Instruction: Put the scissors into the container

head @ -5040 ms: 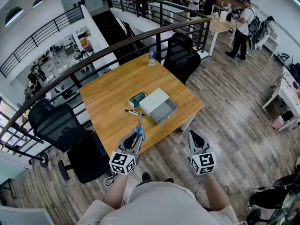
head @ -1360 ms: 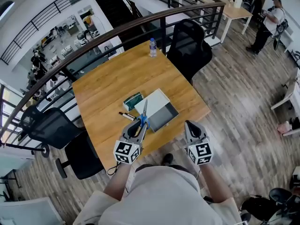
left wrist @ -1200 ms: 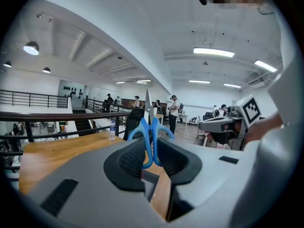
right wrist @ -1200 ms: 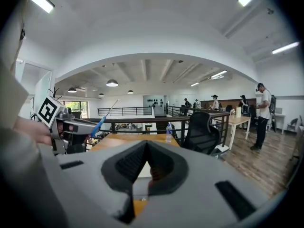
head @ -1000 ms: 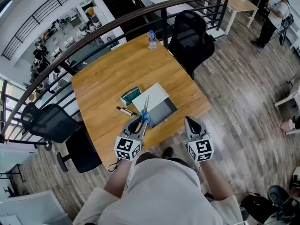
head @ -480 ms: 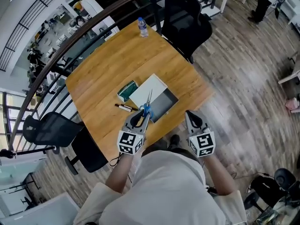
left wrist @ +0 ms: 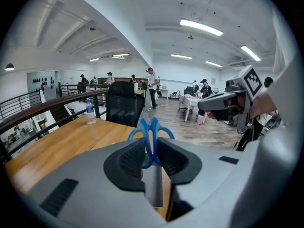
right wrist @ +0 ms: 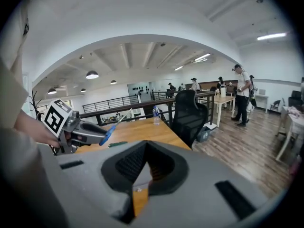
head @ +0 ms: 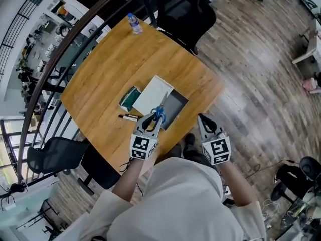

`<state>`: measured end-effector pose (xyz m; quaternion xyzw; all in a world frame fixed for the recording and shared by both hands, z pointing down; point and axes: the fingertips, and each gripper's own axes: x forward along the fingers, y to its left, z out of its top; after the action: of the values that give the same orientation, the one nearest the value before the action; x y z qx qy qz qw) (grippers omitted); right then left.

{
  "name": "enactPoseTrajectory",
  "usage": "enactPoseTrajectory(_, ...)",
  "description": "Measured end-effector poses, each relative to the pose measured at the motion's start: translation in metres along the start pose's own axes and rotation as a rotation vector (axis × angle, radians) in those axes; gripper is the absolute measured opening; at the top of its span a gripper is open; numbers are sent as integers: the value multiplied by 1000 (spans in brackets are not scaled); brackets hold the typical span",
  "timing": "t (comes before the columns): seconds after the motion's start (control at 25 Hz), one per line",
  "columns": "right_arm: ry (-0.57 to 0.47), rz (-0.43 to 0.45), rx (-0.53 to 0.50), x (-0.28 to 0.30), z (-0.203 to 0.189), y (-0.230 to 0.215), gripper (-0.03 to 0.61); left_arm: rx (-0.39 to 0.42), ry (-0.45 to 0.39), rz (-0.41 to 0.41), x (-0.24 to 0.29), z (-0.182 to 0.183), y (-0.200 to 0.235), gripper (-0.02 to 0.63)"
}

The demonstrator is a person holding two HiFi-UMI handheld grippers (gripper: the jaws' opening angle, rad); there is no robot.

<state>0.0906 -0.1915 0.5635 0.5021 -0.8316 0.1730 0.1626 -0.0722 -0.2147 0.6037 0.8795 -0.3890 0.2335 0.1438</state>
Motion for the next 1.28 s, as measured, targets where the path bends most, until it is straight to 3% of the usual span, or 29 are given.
enactPoseTrajectory(0.68,90,-32,64,11,-39,4,2,61,261,-95,86,-107,-3,75)
enactPoseTrajectory(1.28,114,-13,126,27,-61,17,2,81,498,-48,131,-181,17,75)
